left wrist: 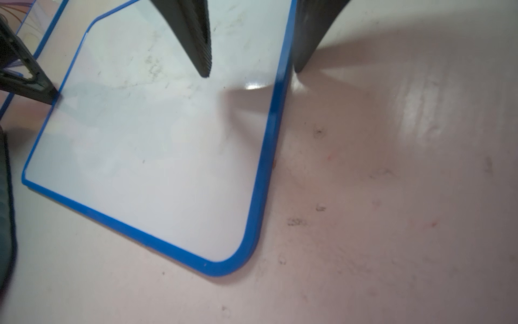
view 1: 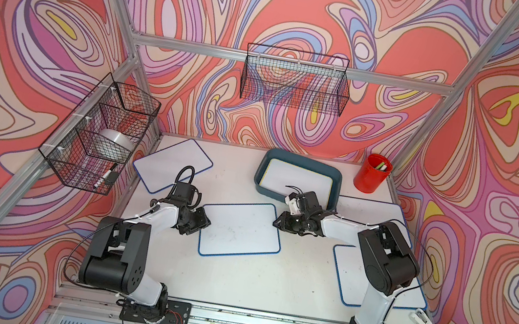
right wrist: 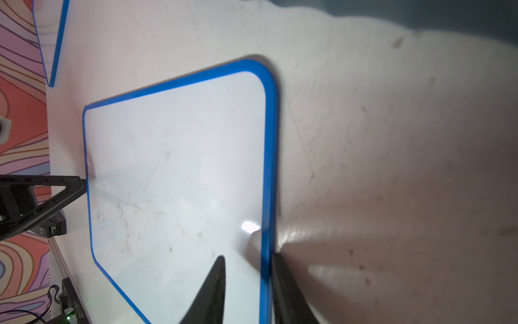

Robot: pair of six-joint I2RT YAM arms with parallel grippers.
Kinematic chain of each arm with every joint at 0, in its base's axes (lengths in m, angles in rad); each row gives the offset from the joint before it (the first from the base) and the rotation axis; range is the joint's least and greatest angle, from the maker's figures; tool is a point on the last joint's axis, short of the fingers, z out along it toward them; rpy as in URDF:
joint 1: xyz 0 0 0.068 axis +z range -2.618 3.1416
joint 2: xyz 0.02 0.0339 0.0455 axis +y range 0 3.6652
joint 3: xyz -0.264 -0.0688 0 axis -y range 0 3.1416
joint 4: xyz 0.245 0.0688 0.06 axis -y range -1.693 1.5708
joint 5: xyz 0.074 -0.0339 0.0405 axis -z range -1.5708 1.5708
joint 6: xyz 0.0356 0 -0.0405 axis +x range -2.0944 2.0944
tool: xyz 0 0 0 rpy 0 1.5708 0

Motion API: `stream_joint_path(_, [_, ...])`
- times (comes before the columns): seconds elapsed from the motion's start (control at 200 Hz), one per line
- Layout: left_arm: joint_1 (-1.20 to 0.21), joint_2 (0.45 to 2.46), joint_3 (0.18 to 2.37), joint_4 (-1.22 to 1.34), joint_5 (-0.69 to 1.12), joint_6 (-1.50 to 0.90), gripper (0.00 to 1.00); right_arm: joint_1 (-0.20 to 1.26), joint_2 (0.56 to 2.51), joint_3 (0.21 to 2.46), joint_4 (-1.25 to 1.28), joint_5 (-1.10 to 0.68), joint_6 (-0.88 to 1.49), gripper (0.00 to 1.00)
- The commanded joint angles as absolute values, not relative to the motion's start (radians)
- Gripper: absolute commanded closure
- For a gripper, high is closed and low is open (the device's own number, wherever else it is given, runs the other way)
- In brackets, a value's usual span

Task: Put the whiteboard into the storage box
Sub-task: Pick up the whiteboard at the center of the board.

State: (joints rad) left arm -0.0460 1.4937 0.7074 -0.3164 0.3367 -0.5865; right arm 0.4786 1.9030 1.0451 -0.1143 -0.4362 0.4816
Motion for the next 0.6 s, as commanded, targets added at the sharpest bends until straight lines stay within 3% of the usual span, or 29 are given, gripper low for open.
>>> stream_joint_path(0.0, [-0.055, 1.527, 0.666, -0.305, 0.405, -0.579, 0.57, 0.503, 1.987, 1.044, -0.129, -0.489, 0.51, 0.7])
stream_joint_path(0.596, [-0.069, 1.529, 0.648, -0.272, 0.486, -0.587, 0.57, 0.531, 1.989, 1.025, 0.046, -0.748, 0.642, 0.69])
